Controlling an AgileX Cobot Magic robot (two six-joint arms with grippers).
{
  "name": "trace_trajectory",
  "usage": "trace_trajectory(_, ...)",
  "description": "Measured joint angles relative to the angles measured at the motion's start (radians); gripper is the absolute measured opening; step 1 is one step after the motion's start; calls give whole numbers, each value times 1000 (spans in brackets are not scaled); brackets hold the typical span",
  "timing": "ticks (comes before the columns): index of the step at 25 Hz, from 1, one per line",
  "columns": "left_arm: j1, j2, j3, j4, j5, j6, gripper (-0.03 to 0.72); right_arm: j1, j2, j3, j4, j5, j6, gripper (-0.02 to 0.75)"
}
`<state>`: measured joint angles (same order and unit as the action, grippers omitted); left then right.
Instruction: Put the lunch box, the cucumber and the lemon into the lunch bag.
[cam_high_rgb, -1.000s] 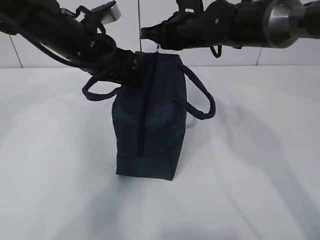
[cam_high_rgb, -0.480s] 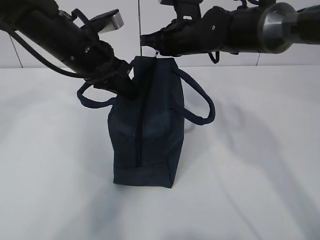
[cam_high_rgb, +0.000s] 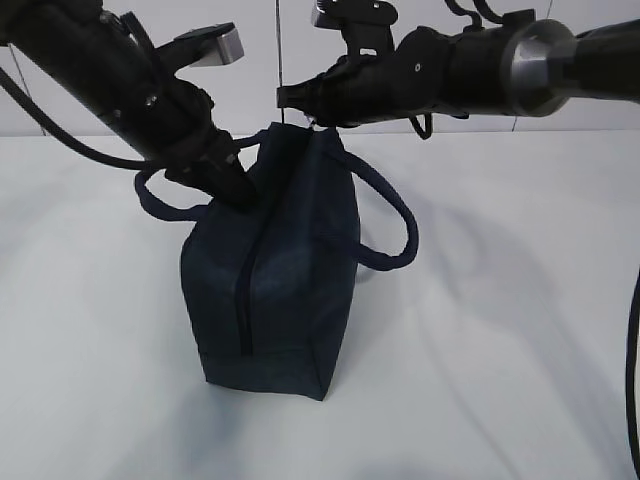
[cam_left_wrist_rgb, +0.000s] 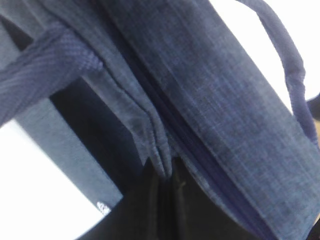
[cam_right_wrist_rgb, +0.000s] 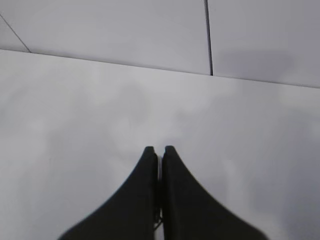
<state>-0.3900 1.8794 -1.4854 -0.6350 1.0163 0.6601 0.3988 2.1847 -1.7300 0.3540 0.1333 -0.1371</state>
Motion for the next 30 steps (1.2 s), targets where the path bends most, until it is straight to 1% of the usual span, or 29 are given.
trace_trajectory(10, 0, -6, 0, 37, 70, 6, -9, -43, 0, -2, 13, 183, 0, 0)
trace_trajectory(17, 0, -6, 0, 52, 74, 6, -9, -72, 6, -4, 19, 279, 0, 0)
trace_trajectory(21, 0, -6, 0, 54, 87, 6, -8, -79, 17, -7, 46, 313, 0, 0)
trace_trajectory(23, 0, -6, 0, 58, 89, 3, 9, -80, 17, -20, 49, 324, 0, 0)
trace_trajectory(25, 0, -7, -10, 67, 99, -7, 68, -84, 17, -29, 49, 336, 0, 0)
trace_trajectory(27, 0, -7, -33, 80, 104, -18, 160, -89, 17, -38, 49, 337, 0, 0)
trace_trajectory(29, 0, -7, -68, 84, 102, -22, 276, -90, 17, -45, 47, 340, -2, 0)
trace_trajectory(30, 0, -7, -86, 87, 93, -24, 317, -92, 17, -50, 47, 342, -2, 0)
